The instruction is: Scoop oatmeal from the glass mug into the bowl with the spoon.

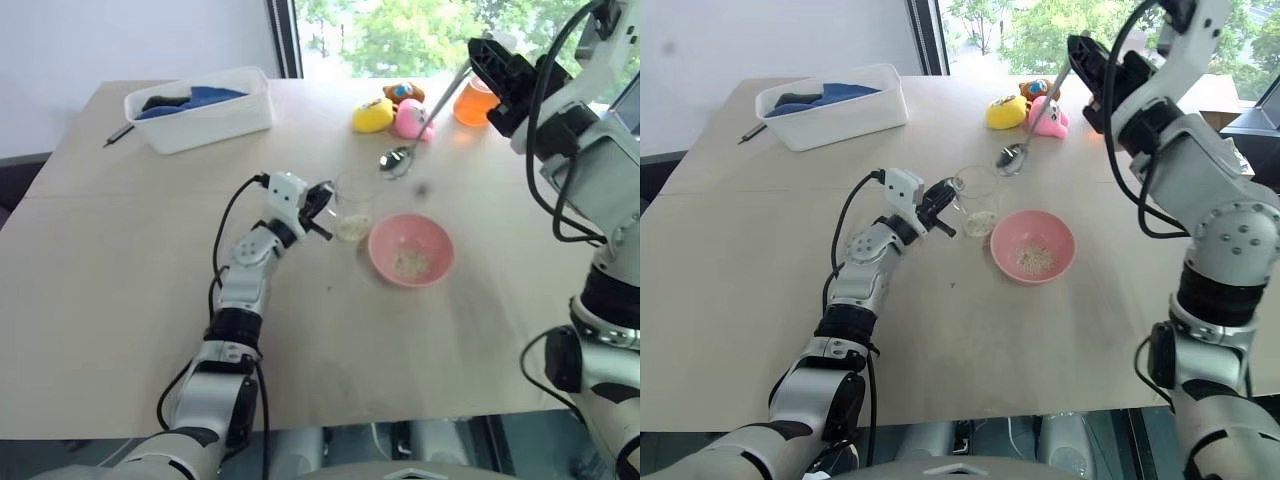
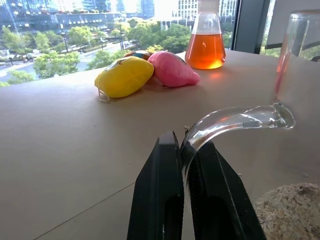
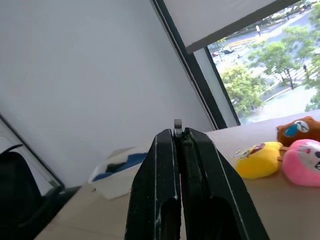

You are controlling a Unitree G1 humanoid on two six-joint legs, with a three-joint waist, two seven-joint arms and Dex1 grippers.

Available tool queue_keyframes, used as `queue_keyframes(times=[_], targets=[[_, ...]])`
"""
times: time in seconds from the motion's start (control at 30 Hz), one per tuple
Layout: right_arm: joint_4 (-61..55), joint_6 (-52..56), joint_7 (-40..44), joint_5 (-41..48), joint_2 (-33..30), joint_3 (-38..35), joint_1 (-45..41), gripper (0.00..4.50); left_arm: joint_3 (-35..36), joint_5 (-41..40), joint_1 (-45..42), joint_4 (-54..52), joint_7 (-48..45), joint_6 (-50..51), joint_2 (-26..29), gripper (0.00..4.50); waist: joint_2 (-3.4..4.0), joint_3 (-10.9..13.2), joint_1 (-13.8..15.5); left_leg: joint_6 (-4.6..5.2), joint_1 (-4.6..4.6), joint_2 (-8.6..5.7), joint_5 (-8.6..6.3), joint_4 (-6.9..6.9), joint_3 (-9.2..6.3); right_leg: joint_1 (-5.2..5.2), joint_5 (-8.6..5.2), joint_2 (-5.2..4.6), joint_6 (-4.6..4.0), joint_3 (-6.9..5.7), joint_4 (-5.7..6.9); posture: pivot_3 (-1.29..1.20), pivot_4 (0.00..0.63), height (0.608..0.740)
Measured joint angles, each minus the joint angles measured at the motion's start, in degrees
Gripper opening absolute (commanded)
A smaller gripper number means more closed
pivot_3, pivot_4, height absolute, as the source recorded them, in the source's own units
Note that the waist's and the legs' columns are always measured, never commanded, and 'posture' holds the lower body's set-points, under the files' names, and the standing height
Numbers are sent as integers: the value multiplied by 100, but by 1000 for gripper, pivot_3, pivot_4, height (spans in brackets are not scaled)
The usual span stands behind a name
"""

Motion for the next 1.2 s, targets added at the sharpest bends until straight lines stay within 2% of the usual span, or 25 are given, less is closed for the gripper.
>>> queue_keyframes(times=[0.13, 0.27, 0.47, 0.6, 0.67, 0.73, 0.77, 0.83, 1.13, 1.17, 1.2], targets=[[261, -41, 226, -350, 449, 377, -58, 0, 3, -3, 48, -102, 24, 56, -29, 69, 0, 0, -4, 0, 0, 0, 0, -1, -2, 0, 0, 0, 0, -1, 2, 0, 150, 740], [459, -94, 719, -986, 509, 752, 201, 0, 8, -7, 183, -318, 58, 122, -58, 69, 0, 0, -3, 0, -4, 0, 0, -2, -2, 0, 0, 0, 0, -2, 2, 0, 150, 740], [799, -235, 1273, -1592, 688, 853, 269, 0, 7, -10, 318, -533, 124, 217, -70, 69, 1, 0, -28, 0, -3, 1, 0, -5, -3, -1, 0, 2, 0, -3, 2, 0, 150, 740], [812, -227, 1540, -1867, 788, 870, 269, 1320, 13, -11, 370, -623, 161, 273, -69, 0, 1, 0, -25, 0, -3, 0, 0, -5, -2, -1, 0, 2, 0, -3, 1, 0, 150, 740], [807, -206, 1635, -1950, 819, 868, 270, 2523, 17, -16, 390, -639, 166, 272, -70, 0, 1, 0, -25, 0, -3, 0, 0, -5, -3, -1, 0, 2, 0, -3, 1, 0, 150, 740], [793, -180, 1665, -1969, 824, 854, 272, 3073, 18, -18, 393, -639, 167, 272, -70, 0, 1, 0, -25, 0, -3, 0, 0, -5, -3, -1, 0, 2, 0, -3, 1, 0, 150, 740], [770, -148, 1717, -1969, 823, 833, 274, 3665, 19, -25, 398, -640, 170, 272, -70, 0, 1, 0, -25, 0, -3, 0, 0, -5, -3, -1, 0, 2, 0, -3, 1, 0, 150, 740], [706, -85, 1761, -1943, 821, 783, 277, 4453, 20, -35, 404, -643, 171, 272, -70, 0, 1, 0, -24, 0, -3, 0, 0, -5, -3, -1, 0, 2, 0, -3, 1, 0, 150, 740], [555, -53, 1751, -1773, 525, 34, 561, 4453, 27, -76, 509, -772, 156, 290, -55, 0, 1, 0, -3, 0, -3, 0, 0, -5, -1, 0, 0, 1, 0, -3, 0, 0, 150, 740], [555, -40, 1751, -1776, 463, -33, 617, 4500, 32, -95, 517, -776, 153, 291, -47, 737, 1, 0, -10, 0, -2, 0, 0, -5, -1, -1, 0, 1, 0, -2, 0, 0, 150, 740], [555, -19, 1750, -1780, 425, -77, 634, 4500, 31, -103, 517, -779, 152, 291, -47, 881, 1, 0, -19, 0, -2, 0, 0, -5, -1, -1, 0, 1, 0, -1, 0, 0, 150, 740]])
